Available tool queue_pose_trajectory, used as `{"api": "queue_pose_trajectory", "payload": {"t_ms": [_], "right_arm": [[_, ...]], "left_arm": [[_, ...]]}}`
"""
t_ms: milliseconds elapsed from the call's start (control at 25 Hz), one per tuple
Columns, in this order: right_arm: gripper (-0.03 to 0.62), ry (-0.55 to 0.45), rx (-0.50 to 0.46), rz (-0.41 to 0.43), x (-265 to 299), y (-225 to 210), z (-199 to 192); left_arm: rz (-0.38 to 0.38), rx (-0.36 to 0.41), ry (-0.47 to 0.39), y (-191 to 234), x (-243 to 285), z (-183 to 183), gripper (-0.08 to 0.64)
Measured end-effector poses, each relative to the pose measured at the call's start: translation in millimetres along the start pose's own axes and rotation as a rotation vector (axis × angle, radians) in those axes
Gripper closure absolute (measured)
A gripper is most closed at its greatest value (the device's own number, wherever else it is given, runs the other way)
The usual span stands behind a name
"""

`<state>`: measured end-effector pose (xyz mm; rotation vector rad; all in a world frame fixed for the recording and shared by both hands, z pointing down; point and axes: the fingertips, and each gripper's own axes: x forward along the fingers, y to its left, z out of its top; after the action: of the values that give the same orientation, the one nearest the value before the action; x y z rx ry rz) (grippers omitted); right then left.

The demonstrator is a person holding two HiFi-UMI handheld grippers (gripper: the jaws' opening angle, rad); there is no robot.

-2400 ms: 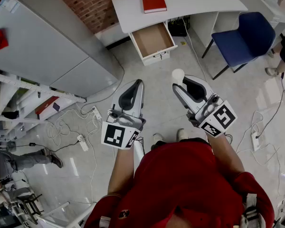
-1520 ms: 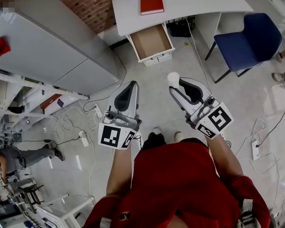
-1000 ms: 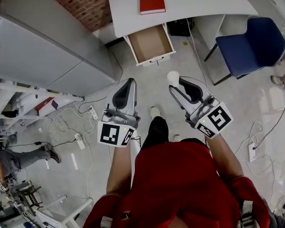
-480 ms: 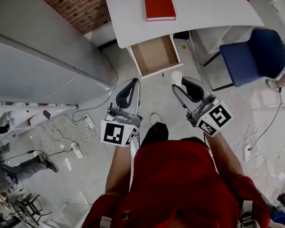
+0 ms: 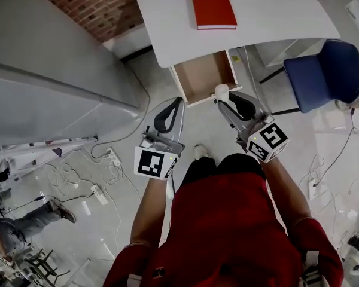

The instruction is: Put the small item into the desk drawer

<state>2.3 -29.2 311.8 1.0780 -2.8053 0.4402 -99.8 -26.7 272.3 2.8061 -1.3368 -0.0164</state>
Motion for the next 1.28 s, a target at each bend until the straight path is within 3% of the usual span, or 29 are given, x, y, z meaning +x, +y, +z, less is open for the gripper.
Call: {"api": "queue_pose_trajectory", "payload": {"t_ms": [440, 960, 1280], "right_arm": [[0.460, 0.176, -0.034, -0.016, 71, -65, -60], [0.460, 0.371, 0.028, 0.000, 136, -141, -196], [0.460, 0.450, 0.097, -0.028, 173, -184, -248]], "left_arm": [[0.071, -0.048, 0.057, 41, 34, -60, 0.555], [0.201, -0.098, 0.139, 59, 55, -157, 0.554], [0.287, -0.138, 0.163, 75, 69, -196, 0.554]]}}
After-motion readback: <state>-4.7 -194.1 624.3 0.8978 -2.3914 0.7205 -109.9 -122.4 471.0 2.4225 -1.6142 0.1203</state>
